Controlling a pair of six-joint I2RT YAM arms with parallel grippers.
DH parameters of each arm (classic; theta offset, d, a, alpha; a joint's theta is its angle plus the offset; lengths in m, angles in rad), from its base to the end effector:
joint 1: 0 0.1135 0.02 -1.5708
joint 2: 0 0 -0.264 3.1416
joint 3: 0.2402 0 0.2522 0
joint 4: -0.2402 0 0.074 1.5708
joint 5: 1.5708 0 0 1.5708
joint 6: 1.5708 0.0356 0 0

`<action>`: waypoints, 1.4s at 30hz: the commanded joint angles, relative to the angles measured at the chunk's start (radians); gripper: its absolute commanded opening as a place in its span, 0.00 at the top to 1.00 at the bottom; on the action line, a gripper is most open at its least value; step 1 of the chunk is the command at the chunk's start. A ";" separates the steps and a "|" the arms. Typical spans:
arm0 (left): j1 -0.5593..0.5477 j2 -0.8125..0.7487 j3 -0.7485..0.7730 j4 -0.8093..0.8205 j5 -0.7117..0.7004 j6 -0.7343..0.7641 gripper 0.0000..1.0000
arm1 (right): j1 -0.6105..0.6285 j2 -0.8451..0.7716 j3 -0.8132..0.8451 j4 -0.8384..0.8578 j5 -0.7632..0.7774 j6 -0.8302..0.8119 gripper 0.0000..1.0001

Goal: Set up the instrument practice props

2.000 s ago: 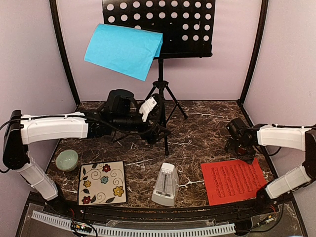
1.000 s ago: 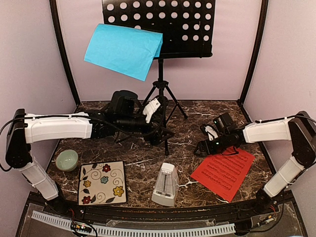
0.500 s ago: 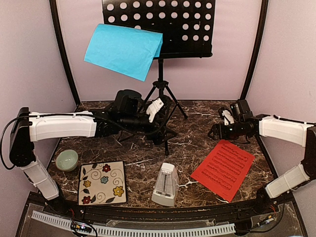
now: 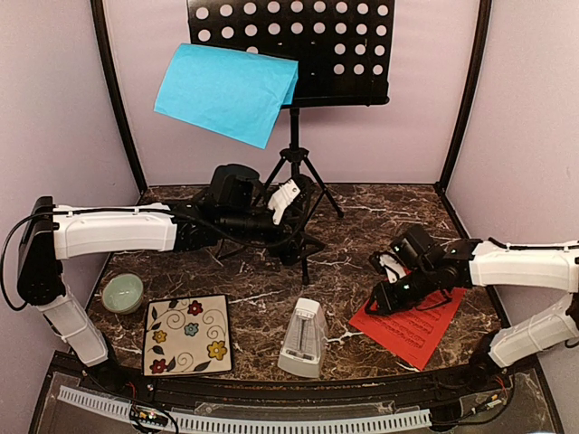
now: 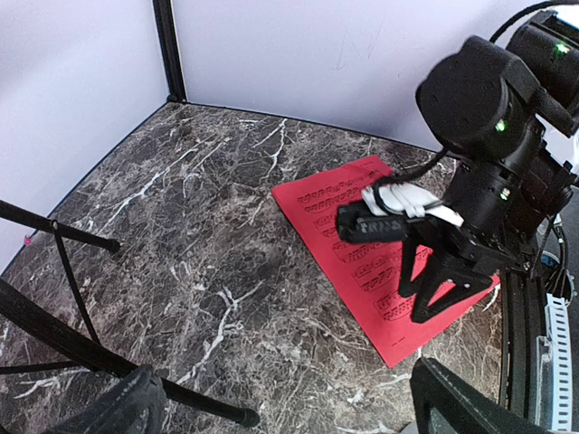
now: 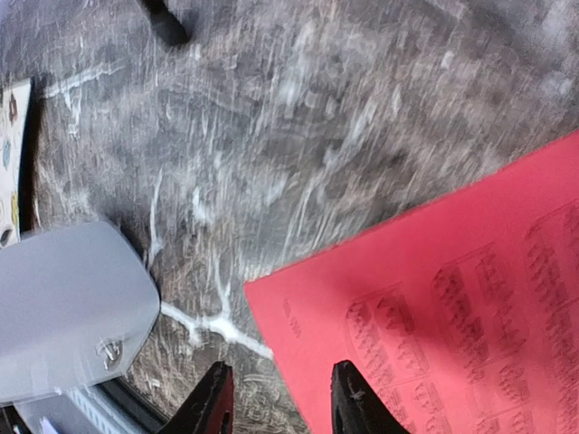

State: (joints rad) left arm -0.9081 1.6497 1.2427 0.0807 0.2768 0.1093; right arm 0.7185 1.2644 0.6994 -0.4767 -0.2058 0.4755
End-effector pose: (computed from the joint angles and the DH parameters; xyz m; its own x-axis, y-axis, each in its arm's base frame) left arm 0.2335 -0.3150 0.3001 -0.0959 0.2935 -0.9511 0.9336 0.3579 0.0163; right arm 0.1716 0.1597 0.1908 -0.9083 -0.1989 -0.3680 -0.3444 0.8549 0.3879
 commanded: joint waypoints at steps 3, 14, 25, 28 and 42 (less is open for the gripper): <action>-0.005 -0.029 0.004 0.031 0.022 -0.015 0.03 | 0.054 -0.075 -0.121 0.067 0.001 0.178 0.70; -0.005 -0.060 -0.030 0.039 0.002 -0.016 0.03 | 0.058 0.127 -0.109 0.308 -0.003 0.245 0.92; -0.005 -0.061 -0.026 0.044 -0.001 -0.014 0.03 | -0.120 0.490 0.070 0.530 0.044 0.234 1.00; -0.005 -0.063 -0.025 0.041 -0.005 -0.014 0.03 | -0.215 0.562 0.223 0.533 0.063 0.206 1.00; -0.005 -0.083 -0.047 0.049 0.000 -0.015 0.03 | -0.408 0.292 0.334 0.315 -0.092 -0.114 0.65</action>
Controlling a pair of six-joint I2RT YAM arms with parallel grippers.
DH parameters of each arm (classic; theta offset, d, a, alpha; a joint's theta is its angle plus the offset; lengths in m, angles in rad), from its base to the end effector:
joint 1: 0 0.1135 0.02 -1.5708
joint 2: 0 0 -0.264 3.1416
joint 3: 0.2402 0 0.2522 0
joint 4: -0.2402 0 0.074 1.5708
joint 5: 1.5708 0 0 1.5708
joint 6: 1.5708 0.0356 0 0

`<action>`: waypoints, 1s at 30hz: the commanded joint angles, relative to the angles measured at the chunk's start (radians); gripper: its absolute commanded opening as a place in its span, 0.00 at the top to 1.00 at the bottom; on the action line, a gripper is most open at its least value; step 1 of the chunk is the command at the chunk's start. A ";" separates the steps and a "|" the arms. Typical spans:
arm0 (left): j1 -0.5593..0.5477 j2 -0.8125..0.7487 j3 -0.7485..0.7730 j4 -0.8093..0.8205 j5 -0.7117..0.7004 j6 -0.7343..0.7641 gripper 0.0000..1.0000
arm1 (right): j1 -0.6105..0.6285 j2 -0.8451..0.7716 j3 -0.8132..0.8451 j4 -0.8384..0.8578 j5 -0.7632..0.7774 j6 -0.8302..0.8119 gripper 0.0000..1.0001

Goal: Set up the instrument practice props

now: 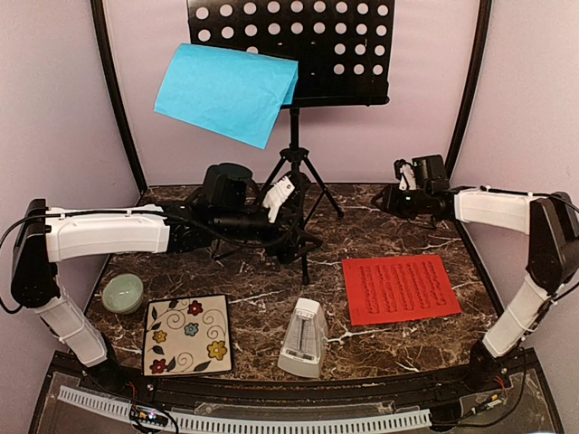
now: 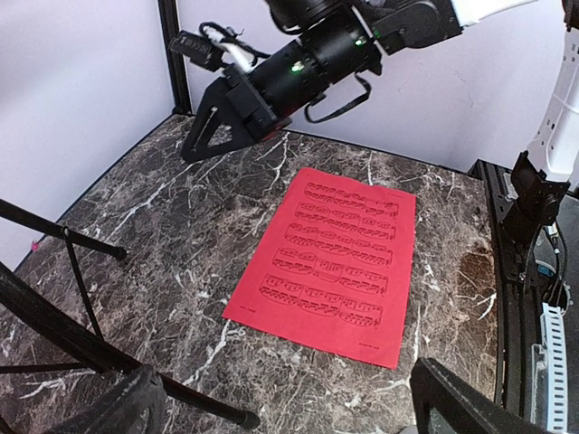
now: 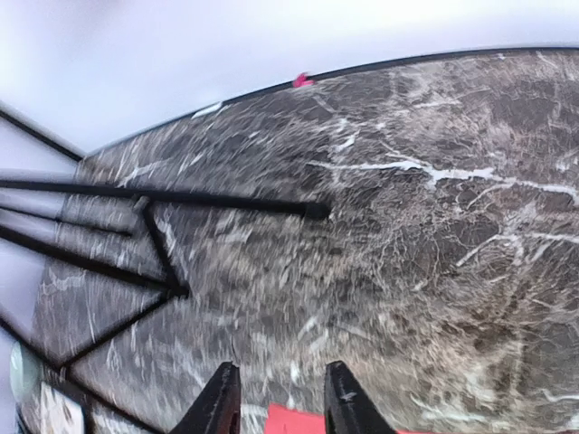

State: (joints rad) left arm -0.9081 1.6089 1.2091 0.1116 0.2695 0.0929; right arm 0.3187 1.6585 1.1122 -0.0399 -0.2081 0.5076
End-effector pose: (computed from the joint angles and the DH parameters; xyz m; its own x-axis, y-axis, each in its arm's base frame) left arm 0.2281 -0.3077 0.3064 -0.0890 0.2594 -0.9616 0.9292 0.3693 0.0136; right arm 0.3531 0.1243 0.2403 -0.6876 0.2740 -0.6725 -0.1554 0.8491 0.5048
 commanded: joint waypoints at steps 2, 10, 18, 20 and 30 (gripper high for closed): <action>-0.005 -0.038 -0.010 0.016 0.006 0.007 0.03 | 0.008 -0.162 -0.144 -0.164 -0.156 -0.150 0.63; -0.005 -0.007 0.032 0.038 0.036 -0.003 0.03 | 0.311 -0.363 -0.374 -0.215 -0.080 0.012 0.72; -0.005 -0.011 0.030 0.052 0.042 -0.017 0.03 | 0.420 -0.412 -0.535 -0.177 -0.059 0.125 0.81; -0.005 -0.011 0.029 0.053 0.042 -0.020 0.03 | 0.429 -0.395 -0.547 -0.166 -0.036 0.137 0.81; -0.006 -0.036 0.005 0.054 0.028 -0.013 0.03 | 0.433 -0.198 -0.486 -0.068 0.058 0.148 0.85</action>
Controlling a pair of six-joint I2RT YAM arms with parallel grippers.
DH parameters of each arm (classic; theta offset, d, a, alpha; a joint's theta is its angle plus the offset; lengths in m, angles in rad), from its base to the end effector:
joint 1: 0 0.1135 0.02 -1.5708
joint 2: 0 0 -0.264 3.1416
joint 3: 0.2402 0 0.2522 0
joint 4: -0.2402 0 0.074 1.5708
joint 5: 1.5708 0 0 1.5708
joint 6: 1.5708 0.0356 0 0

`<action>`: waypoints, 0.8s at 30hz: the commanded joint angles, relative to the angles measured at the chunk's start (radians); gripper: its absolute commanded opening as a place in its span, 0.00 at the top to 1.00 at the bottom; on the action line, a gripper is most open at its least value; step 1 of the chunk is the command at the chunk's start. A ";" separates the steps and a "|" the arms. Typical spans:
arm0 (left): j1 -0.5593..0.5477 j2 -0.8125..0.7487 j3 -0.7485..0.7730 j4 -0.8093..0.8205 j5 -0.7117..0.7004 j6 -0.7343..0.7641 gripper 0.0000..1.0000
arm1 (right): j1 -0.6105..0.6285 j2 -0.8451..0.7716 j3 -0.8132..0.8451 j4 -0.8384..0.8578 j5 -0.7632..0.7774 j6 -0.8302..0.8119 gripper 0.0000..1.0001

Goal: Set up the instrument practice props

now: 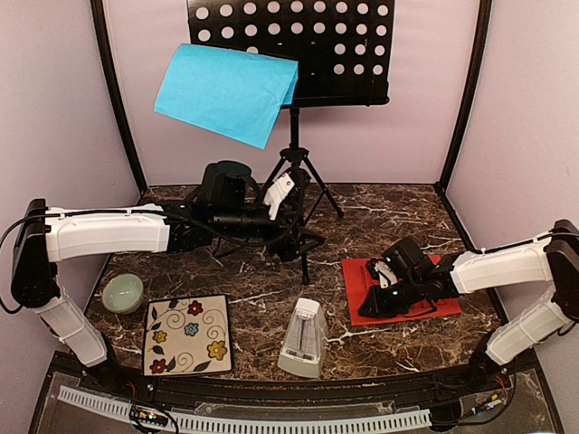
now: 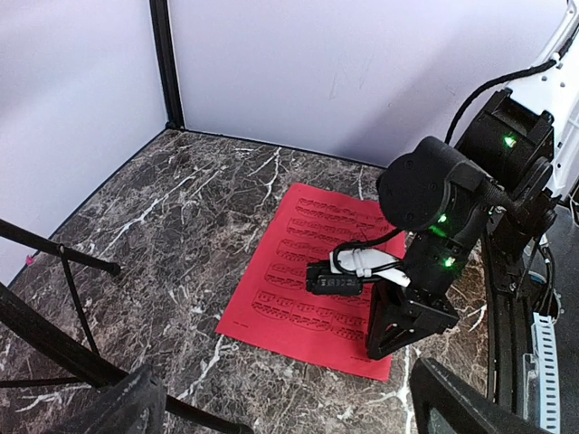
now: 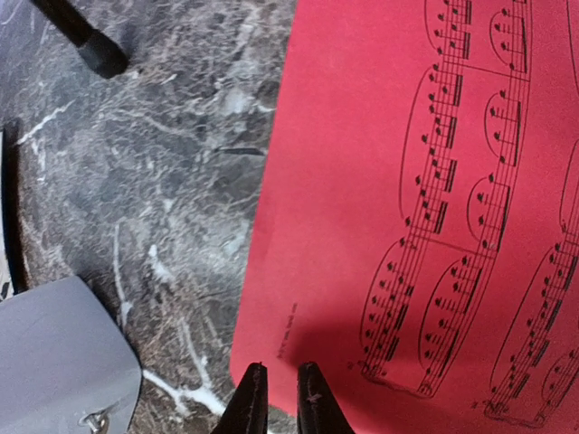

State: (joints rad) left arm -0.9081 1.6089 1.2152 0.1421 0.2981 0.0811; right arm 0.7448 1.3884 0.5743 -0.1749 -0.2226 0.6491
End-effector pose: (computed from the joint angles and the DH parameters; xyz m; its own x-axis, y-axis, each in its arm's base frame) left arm 0.2280 -0.3091 0.3119 -0.0774 0.2251 -0.9713 0.9379 0.3468 0.0056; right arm 0.1738 0.1709 0.1454 -0.9429 -0.0674 -0.3263 -0.2264 0.8481 0.4791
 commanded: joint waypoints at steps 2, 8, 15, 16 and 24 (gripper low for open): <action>-0.006 -0.041 -0.006 0.025 0.000 -0.003 0.03 | -0.016 0.137 0.098 0.053 0.095 -0.029 0.86; -0.007 -0.051 -0.014 0.038 -0.001 0.001 0.03 | -0.156 0.316 0.281 0.062 0.088 -0.128 0.87; -0.006 -0.047 -0.012 0.030 -0.001 0.003 0.03 | -0.320 0.457 0.620 0.009 0.029 -0.203 0.85; -0.006 -0.052 -0.013 0.028 -0.001 0.003 0.03 | -0.336 0.431 0.628 -0.002 0.037 -0.218 0.82; -0.006 -0.079 -0.049 0.056 -0.009 0.004 0.03 | -0.647 0.218 0.434 -0.070 0.129 -0.238 0.63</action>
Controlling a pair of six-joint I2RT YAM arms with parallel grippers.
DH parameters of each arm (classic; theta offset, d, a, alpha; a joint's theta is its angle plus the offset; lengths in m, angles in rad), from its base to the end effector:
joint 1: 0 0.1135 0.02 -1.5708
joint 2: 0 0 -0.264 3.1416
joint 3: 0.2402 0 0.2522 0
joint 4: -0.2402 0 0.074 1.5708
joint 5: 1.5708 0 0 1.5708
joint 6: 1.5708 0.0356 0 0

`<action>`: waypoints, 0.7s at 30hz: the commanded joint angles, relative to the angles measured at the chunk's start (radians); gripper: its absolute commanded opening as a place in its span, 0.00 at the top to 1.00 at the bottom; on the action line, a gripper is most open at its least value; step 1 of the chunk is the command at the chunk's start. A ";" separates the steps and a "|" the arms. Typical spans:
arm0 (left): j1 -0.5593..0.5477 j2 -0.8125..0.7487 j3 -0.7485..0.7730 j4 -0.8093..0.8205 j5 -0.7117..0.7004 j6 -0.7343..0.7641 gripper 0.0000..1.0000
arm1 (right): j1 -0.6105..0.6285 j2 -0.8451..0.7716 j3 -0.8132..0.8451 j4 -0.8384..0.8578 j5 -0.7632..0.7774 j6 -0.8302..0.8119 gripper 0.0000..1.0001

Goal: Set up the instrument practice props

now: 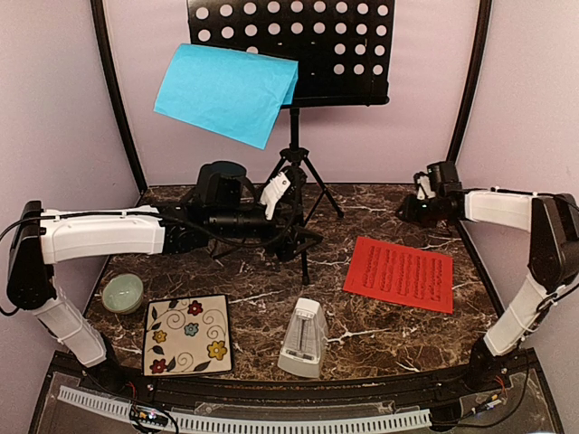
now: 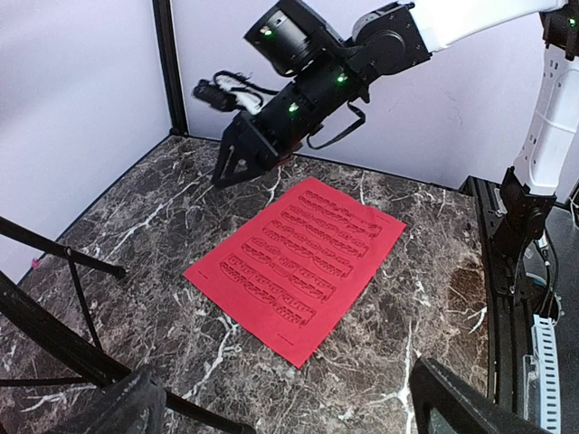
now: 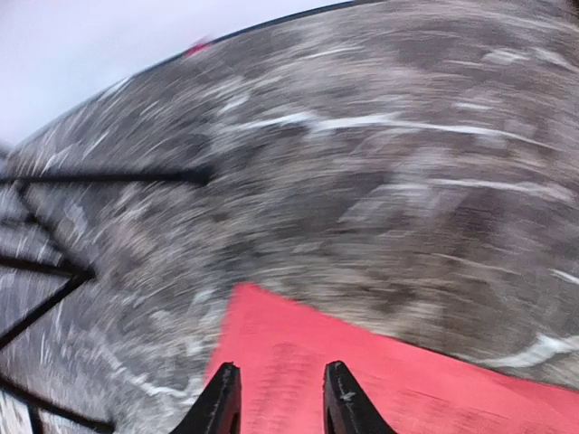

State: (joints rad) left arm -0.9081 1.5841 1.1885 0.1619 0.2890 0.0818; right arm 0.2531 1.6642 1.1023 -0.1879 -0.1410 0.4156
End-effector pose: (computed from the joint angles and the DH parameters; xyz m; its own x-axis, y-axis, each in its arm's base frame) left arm 0.2245 -0.3041 0.3134 -0.0663 0.2123 -0.9750 0.9348 0.3550 0.0137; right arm 0.3510 0.0959 0.2222 -0.7439 0.2205 -0.6309 -0.0515 0.9223 0.3831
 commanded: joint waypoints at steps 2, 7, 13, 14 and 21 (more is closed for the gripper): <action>-0.006 -0.050 -0.028 0.048 0.005 0.004 0.03 | -0.232 -0.063 -0.145 -0.041 0.026 0.027 0.54; -0.006 -0.024 0.009 0.004 0.003 0.028 0.02 | -0.333 -0.082 -0.206 0.027 0.029 0.081 0.38; -0.006 -0.047 -0.015 0.034 0.001 0.017 0.02 | -0.343 0.032 -0.157 -0.093 0.167 0.133 0.41; -0.006 -0.048 -0.023 0.043 0.003 0.013 0.02 | -0.343 0.030 -0.168 -0.092 0.166 0.143 0.41; -0.007 -0.031 -0.026 0.056 0.014 0.011 0.02 | -0.343 -0.060 -0.307 -0.069 0.118 0.184 0.40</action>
State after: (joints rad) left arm -0.9081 1.5753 1.1713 0.1925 0.2913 0.0933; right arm -0.0879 1.6630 0.8669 -0.2443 -0.0208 0.5606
